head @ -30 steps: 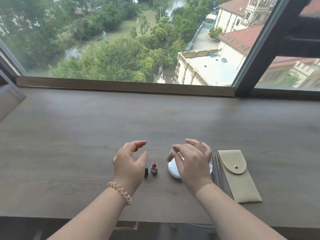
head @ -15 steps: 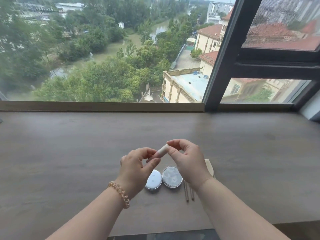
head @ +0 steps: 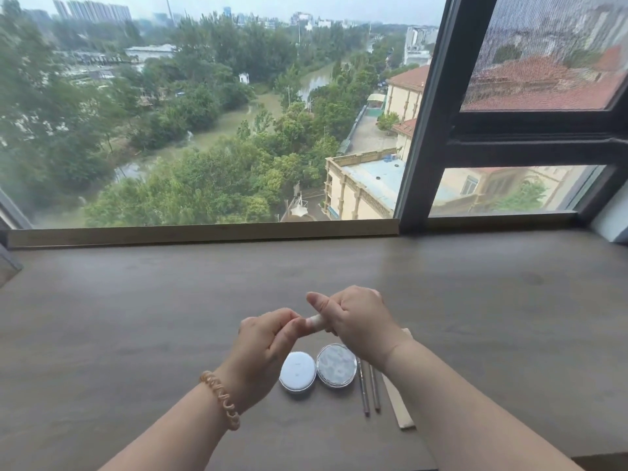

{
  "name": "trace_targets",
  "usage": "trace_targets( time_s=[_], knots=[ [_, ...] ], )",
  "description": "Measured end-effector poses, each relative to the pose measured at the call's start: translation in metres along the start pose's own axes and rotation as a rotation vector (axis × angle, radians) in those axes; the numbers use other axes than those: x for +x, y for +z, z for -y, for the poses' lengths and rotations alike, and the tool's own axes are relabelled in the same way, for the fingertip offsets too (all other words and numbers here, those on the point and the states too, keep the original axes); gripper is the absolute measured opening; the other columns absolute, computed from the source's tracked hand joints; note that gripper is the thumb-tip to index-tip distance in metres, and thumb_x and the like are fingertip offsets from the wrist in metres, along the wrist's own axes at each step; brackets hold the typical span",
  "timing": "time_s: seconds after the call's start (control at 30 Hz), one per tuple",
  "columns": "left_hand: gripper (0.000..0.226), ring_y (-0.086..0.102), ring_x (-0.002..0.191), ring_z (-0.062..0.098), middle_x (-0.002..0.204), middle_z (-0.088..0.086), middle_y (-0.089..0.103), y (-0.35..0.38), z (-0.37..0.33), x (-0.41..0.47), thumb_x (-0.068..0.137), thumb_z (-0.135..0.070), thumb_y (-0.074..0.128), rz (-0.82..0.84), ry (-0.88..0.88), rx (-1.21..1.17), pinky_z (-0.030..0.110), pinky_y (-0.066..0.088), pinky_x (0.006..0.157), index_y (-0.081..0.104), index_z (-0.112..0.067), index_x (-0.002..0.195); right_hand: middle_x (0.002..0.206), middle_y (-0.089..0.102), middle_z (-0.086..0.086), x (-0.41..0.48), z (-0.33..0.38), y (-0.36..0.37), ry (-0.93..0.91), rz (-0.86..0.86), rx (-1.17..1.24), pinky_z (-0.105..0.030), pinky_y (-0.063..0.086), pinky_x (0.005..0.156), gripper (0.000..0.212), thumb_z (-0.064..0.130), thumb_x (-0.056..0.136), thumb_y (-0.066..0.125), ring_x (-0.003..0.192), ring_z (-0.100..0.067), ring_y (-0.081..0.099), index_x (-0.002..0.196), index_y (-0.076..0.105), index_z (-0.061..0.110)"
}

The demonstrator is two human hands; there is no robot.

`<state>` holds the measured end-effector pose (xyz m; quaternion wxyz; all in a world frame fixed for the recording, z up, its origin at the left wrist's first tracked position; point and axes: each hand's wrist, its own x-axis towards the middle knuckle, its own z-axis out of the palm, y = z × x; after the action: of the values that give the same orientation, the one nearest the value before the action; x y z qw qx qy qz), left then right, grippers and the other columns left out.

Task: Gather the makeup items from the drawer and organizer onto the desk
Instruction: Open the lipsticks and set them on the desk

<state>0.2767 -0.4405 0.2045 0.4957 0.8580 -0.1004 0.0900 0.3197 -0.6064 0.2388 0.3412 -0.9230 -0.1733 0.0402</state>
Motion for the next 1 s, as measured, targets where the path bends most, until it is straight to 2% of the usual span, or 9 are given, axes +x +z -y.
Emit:
trace_targets(
  time_s=[0.07, 0.13, 0.23, 0.37, 0.53, 0.63, 0.8, 0.9, 1.0],
  knots=[
    [0.032, 0.036, 0.050, 0.006, 0.049, -0.013, 0.043, -0.002, -0.004, 0.002, 0.078, -0.061, 0.038, 0.045, -0.052, -0.093, 0.022, 0.030, 0.052, 0.057, -0.041, 0.061, 0.046, 0.060, 0.021, 0.001, -0.002, 0.007, -0.013, -0.036, 0.067, -0.033, 0.041, 0.085, 0.063, 0.054, 0.093, 0.035, 0.061, -0.010, 0.057, 0.070, 0.075, 0.012],
    [0.033, 0.038, 0.053, 0.004, 0.051, -0.015, 0.046, -0.004, -0.007, 0.003, 0.076, -0.062, 0.038, 0.090, -0.087, -0.144, 0.019, 0.032, 0.053, 0.060, -0.042, 0.062, 0.064, 0.072, 0.002, 0.003, -0.007, 0.017, -0.013, -0.085, 0.143, -0.036, 0.047, 0.080, 0.072, 0.061, 0.087, 0.028, 0.064, -0.022, 0.060, 0.068, 0.071, 0.007],
    [0.035, 0.040, 0.055, 0.005, 0.052, -0.015, 0.047, -0.005, -0.009, 0.005, 0.074, -0.063, 0.040, 0.133, -0.143, -0.206, 0.021, 0.035, 0.055, 0.062, -0.039, 0.060, 0.065, 0.070, -0.009, 0.001, -0.013, 0.026, -0.045, -0.171, 0.152, -0.037, 0.045, 0.062, 0.074, 0.061, 0.086, 0.025, 0.057, -0.026, 0.053, 0.066, 0.071, 0.007],
    [0.040, 0.042, 0.057, 0.010, 0.056, -0.011, 0.050, -0.005, -0.010, 0.008, 0.077, -0.060, 0.042, 0.175, -0.192, -0.230, 0.025, 0.036, 0.058, 0.064, -0.033, 0.059, 0.047, 0.062, 0.001, -0.009, -0.009, 0.025, -0.155, -0.298, 0.173, -0.030, 0.037, 0.059, 0.055, 0.046, 0.091, 0.032, 0.056, -0.018, 0.041, 0.046, 0.063, 0.040],
    [0.044, 0.037, 0.055, 0.015, 0.063, 0.009, 0.049, -0.002, -0.010, 0.005, 0.083, -0.045, 0.042, 0.178, -0.310, -0.407, 0.032, 0.032, 0.060, 0.064, -0.019, 0.055, 0.051, 0.031, 0.013, -0.010, -0.007, 0.027, -0.374, -0.546, -0.015, -0.028, 0.036, 0.059, 0.047, 0.035, 0.090, 0.047, 0.059, -0.012, 0.036, 0.046, 0.042, 0.021],
    [0.043, 0.037, 0.056, 0.012, 0.066, 0.011, 0.048, 0.000, -0.009, 0.005, 0.081, -0.049, 0.045, 0.145, -0.288, -0.411, 0.029, 0.032, 0.059, 0.066, -0.018, 0.059, 0.052, 0.031, 0.014, -0.008, -0.007, 0.019, -0.373, -0.530, -0.097, -0.035, 0.039, 0.061, 0.046, 0.050, 0.092, 0.041, 0.058, -0.016, 0.040, 0.052, 0.033, 0.029],
    [0.043, 0.038, 0.053, 0.008, 0.059, 0.007, 0.046, -0.004, -0.010, 0.011, 0.084, -0.042, 0.043, 0.049, -0.237, -0.398, 0.014, 0.035, 0.054, 0.068, -0.017, 0.061, 0.054, 0.049, 0.005, -0.007, -0.014, 0.015, -0.186, -0.342, -0.206, -0.039, 0.036, 0.076, 0.078, 0.077, 0.082, -0.001, 0.069, -0.021, 0.048, 0.053, 0.042, 0.019],
    [0.043, 0.037, 0.053, 0.006, 0.050, -0.008, 0.052, -0.005, -0.009, 0.013, 0.096, -0.029, 0.046, 0.034, -0.237, -0.410, 0.011, 0.035, 0.054, 0.073, -0.022, 0.064, 0.062, 0.048, 0.014, -0.006, -0.011, 0.011, -0.165, -0.260, -0.056, -0.034, 0.032, 0.078, 0.065, 0.081, 0.077, 0.015, 0.078, -0.015, 0.048, 0.062, 0.047, 0.026],
    [0.046, 0.040, 0.059, 0.010, 0.048, -0.010, 0.051, -0.005, -0.006, 0.013, 0.098, -0.029, 0.044, 0.030, -0.240, -0.368, 0.012, 0.036, 0.054, 0.073, -0.027, 0.062, 0.083, 0.056, 0.021, -0.008, -0.009, 0.008, -0.100, -0.169, 0.116, -0.030, 0.035, 0.087, 0.039, 0.063, 0.078, 0.044, 0.092, -0.005, 0.051, 0.087, 0.058, 0.029]
  ],
)
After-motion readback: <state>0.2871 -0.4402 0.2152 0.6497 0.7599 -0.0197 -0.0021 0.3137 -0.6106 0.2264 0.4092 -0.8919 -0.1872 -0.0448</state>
